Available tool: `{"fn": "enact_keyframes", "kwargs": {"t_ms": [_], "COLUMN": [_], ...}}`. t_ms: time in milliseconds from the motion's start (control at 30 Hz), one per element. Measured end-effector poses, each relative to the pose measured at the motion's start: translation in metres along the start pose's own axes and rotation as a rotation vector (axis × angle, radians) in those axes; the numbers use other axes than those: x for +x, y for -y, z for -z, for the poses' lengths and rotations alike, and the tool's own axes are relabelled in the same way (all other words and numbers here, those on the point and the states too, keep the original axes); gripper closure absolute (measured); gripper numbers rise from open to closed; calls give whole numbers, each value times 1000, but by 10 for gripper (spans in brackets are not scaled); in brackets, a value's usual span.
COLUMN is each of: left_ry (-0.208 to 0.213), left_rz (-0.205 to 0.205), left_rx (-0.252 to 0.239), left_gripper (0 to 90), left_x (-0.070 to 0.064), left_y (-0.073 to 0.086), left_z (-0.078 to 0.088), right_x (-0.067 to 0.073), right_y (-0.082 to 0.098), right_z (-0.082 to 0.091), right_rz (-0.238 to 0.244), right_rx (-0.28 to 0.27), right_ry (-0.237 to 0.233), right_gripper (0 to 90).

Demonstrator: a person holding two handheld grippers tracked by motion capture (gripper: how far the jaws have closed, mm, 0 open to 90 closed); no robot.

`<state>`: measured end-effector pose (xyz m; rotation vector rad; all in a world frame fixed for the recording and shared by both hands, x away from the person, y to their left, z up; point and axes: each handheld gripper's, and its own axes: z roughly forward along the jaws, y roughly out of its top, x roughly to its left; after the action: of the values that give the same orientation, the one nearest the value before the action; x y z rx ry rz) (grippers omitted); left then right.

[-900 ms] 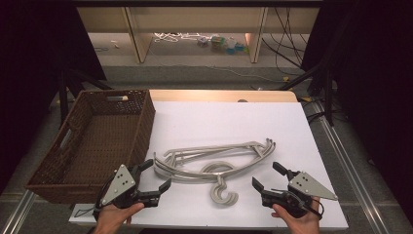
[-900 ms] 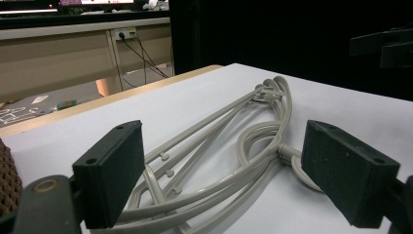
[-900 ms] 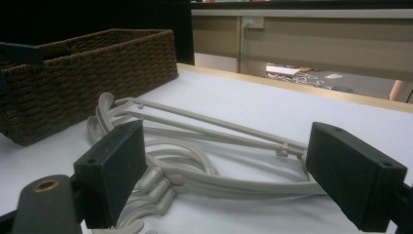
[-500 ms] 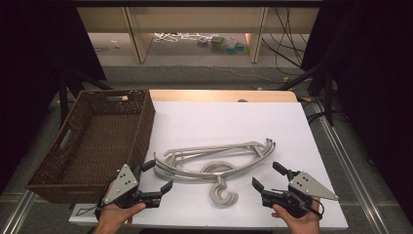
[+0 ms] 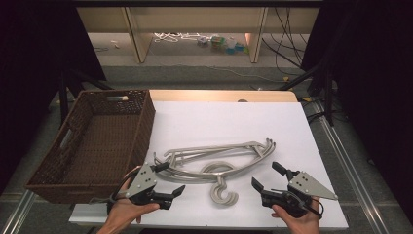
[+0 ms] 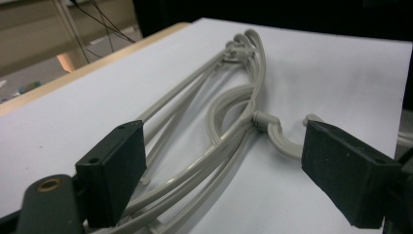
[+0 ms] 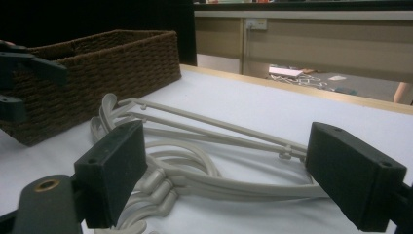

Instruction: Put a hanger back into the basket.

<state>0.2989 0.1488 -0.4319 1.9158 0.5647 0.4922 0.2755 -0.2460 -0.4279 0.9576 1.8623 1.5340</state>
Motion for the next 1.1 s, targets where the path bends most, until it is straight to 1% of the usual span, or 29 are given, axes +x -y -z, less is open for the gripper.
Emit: {"fn": "enact_keyframes", "kwargs": {"t_ms": [33,100,133,167,200,233,267,333,367,400,433,467,500,567,600,633,667,700,733,767,800,833,867,900,933,967,1000,1067,1100], "left_ry": [0,33,39,51,51,61,61,68,78,78,93,109,109,108,112,112,115,135,135,146,146,144,148,162,175,179,186,189,208], "left_rz": [0,-34,-41,-84,-84,-129,-129,-126,-135,-135,-140,-137,-137,-145,-157,-157,-163,-172,-172,-170,-170,-173,-180,-192,-209,-212,-220,-226,-257], "left_rx": [0,77,101,173,173,232,232,261,295,295,316,360,360,402,432,432,445,497,497,520,520,527,525,535,553,562,568,580,587], "left_gripper": [175,191,191,217,221,218,223,233,237,237,236,248,278,289,301,334,334,346,352,373,380,386,386,422,439,438,486,486,512], "left_x": [0,0,-1,1,1,4,4,6,9,9,10,12,12,13,13,13,13,13,13,13,13,13,13,12,12,12,13,12,12], "left_y": [0,-4,-5,-7,-7,-9,-9,-12,-14,-14,-15,-16,-16,-18,-19,-19,-19,-19,-19,-19,-19,-20,-20,-21,-21,-20,-20,-18,-16], "left_z": [0,-12,-17,-31,-31,-41,-41,-48,-55,-55,-59,-67,-67,-75,-83,-83,-87,-94,-94,-100,-100,-102,-104,-107,-109,-111,-113,-115,-118], "right_x": [0,0,0,1,1,0,0,0,0,0,0,0,0,0,1,1,3,3,3,3,3,3,3,2,2,2,2,2,3], "right_y": [0,0,0,0,0,0,0,0,0,0,1,1,1,0,1,1,1,1,1,1,1,2,2,1,2,3,3,3,3], "right_z": [0,0,0,0,0,0,0,0,-1,-1,-1,-1,-1,-1,-3,-3,-1,-1,0,0,0,-1,-1,0,-2,-3,-4,-4,-5], "right_rz": [0,-2,-2,-18,-18,-1,-1,-3,-1,-1,-2,-3,-3,2,-17,-17,-45,-39,-34,-36,-35,-35,-35,-34,-43,-45,-47,-42,-50], "right_rx": [0,11,11,13,13,17,17,15,16,16,15,12,12,28,19,19,38,42,60,69,74,56,56,71,73,60,66,64,53], "right_ry": [0,-3,-3,-6,-6,-8,-8,-9,-10,-10,-15,-16,-16,-6,-37,-37,-32,-29,-30,-32,-25,-27,-27,-26,-35,-35,-34,-30,-46], "right_gripper": [158,158,158,159,159,159,159,160,160,160,160,163,163,169,170,170,171,175,175,175,176,180,180,184,187,187,187,187,189]}}
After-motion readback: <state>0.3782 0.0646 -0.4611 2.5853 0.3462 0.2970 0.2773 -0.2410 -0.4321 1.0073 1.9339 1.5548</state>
